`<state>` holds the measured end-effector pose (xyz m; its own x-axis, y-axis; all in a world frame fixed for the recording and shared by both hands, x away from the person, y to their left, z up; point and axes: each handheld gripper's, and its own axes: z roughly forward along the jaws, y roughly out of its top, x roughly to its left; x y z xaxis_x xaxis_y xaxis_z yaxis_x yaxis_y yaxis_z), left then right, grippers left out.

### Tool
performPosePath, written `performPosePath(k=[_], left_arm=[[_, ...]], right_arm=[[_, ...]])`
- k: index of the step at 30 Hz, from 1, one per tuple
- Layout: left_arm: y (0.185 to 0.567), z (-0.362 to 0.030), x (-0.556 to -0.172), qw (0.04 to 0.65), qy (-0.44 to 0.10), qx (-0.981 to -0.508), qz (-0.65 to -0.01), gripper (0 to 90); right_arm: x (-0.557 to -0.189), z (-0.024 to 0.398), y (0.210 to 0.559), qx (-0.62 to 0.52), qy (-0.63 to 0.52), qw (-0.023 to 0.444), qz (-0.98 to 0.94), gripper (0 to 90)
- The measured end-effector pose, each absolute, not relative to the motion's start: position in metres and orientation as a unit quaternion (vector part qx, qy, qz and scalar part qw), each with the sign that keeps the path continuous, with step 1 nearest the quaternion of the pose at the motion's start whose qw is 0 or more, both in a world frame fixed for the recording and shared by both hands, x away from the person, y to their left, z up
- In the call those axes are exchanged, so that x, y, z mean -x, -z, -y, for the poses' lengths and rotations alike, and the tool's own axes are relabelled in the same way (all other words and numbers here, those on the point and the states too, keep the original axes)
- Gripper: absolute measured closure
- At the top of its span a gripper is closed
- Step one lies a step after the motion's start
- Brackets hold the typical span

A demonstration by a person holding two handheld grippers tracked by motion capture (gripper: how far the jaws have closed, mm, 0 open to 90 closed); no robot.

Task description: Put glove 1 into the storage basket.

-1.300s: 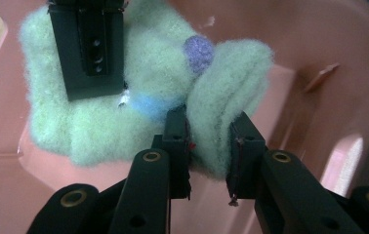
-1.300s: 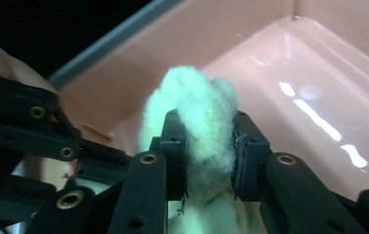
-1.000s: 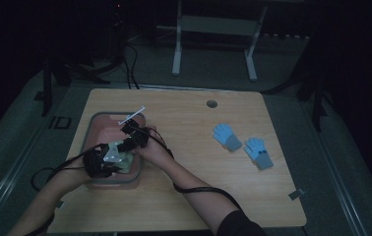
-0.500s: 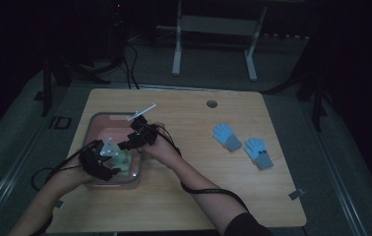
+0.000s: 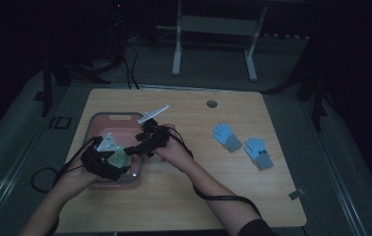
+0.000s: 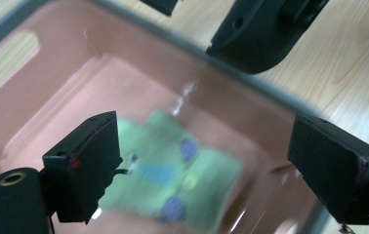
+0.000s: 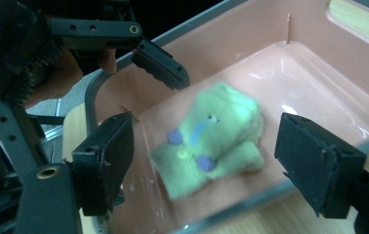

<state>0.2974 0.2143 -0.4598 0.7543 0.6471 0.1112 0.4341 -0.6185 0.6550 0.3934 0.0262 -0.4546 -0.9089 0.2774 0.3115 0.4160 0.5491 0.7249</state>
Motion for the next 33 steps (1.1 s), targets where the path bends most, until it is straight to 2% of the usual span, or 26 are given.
performPosePath(k=[10, 26, 29, 33], left_arm=[[0.451, -0.179, -0.291, 0.364, -0.145, -0.875, -0.285, 12.0], [0.448, -0.115, -0.284, 0.385, -0.140, -0.878, -0.249, 11.9], [0.452, -0.103, -0.281, 0.390, -0.133, -0.878, -0.243, 10.9], [0.458, -0.088, -0.278, 0.397, -0.127, -0.879, -0.230, 5.1]], right_arm=[[-0.386, 0.021, 0.454, 0.202, 0.427, 0.045, 0.880, 19.6], [-0.384, 0.117, 0.461, 0.240, 0.430, 0.001, 0.871, 17.1], [-0.384, 0.130, 0.464, 0.244, 0.426, -0.005, 0.871, 16.6], [-0.380, 0.157, 0.471, 0.248, 0.430, -0.027, 0.868, 14.8]])
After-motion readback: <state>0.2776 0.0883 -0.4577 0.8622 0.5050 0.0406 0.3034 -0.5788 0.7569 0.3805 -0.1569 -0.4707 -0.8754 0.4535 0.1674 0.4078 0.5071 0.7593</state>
